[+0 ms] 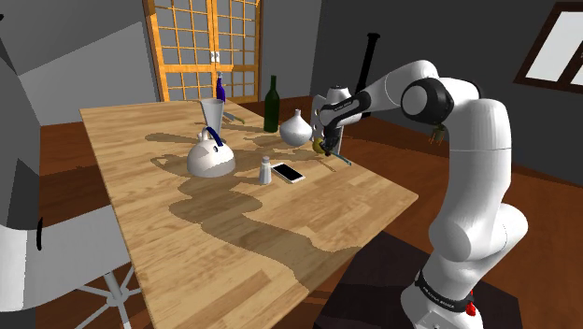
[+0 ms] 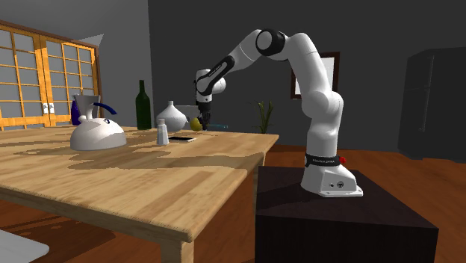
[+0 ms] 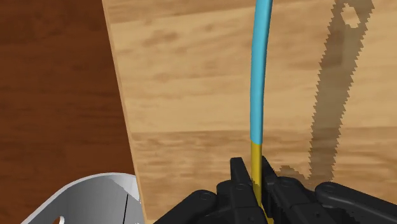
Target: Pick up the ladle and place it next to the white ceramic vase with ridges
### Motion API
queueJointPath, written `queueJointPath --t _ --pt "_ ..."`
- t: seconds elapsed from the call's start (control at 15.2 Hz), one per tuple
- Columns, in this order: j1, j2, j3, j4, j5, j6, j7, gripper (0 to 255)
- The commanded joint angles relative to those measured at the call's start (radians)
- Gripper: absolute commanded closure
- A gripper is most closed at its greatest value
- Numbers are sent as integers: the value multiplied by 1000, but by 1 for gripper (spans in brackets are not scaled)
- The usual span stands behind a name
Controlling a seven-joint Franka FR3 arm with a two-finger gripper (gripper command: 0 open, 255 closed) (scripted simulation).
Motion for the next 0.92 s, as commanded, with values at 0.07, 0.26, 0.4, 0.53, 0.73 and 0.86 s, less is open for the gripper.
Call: queueJointPath --t 0.07,0.26,0.4,0.53,0.73,0.86 --pt "0 1 0 -1 0 1 0 0" --pt "0 1 0 -1 0 1 0 0" --pt "0 2 0 0 0 1 0 0" --pt "4 -38 4 9 4 -48 -3 0" --pt "7 -70 7 22 8 -94 -5 0" --pt "7 -70 7 22 8 -94 -5 0"
